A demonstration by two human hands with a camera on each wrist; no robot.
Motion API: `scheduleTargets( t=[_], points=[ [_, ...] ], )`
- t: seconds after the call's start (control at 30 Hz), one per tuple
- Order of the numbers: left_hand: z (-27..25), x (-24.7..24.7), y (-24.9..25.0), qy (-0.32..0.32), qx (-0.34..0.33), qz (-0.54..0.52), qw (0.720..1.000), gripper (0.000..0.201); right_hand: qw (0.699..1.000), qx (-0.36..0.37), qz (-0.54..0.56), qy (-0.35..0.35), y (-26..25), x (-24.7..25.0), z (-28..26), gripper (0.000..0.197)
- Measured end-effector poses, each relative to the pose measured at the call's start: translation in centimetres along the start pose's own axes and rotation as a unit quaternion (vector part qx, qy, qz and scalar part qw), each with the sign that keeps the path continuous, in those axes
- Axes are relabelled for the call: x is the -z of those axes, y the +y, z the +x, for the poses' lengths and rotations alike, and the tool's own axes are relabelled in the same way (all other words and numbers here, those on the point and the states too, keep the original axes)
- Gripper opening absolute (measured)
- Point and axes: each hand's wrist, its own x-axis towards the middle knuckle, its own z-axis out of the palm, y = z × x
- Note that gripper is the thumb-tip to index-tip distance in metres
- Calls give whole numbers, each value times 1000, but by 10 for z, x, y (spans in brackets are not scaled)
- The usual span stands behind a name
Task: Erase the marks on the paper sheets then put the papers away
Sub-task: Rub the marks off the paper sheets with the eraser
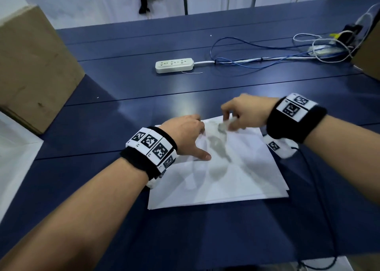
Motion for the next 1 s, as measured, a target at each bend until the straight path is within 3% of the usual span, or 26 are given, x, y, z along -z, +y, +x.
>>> scheduleTargets(
  t=[0.07,0.13,0.27,0.3,0.47,0.53,0.57,0.67,0.73,0.77,0.9,1.0],
  points=[
    [-1,-2,-1,4,3,6,1000,67,998,-23,-4,55,8,2,7,16],
    [-2,-4,-1,6,5,8,1000,69,999,-7,7,39,9,0,1,15],
    [-3,-4,-3,5,5,10,1000,69,985,26,79,-151,-3,-6,-26,21],
    [-2,-4,-3,5,3,11,1000,69,983,25,77,-163,-4,-6,-28,21],
    [-7,-10,-13,1,-19,-10,1000,83,1000,-17,5,23,8,1,1,15],
    [-10,-12,-15,-2,-26,-21,999,91,998,-26,5,57,11,0,4,16],
    [-11,-12,-15,-2,-30,-26,999,92,999,-16,16,42,11,-1,1,16],
    [-11,-12,-14,1,-34,-35,999,91,991,25,69,-111,1,-6,-19,24],
    [-9,-11,-14,1,-32,-37,999,90,983,31,71,-166,-3,-6,-25,24],
    [-8,-12,-14,1,-30,-38,999,89,986,31,62,-150,-2,-5,-22,21],
    [-6,-11,-14,-4,-28,-35,999,94,1000,-13,9,20,15,2,6,16],
    [-5,-9,-12,-12,-22,-24,999,94,999,-18,8,51,19,-1,4,16]
  ],
)
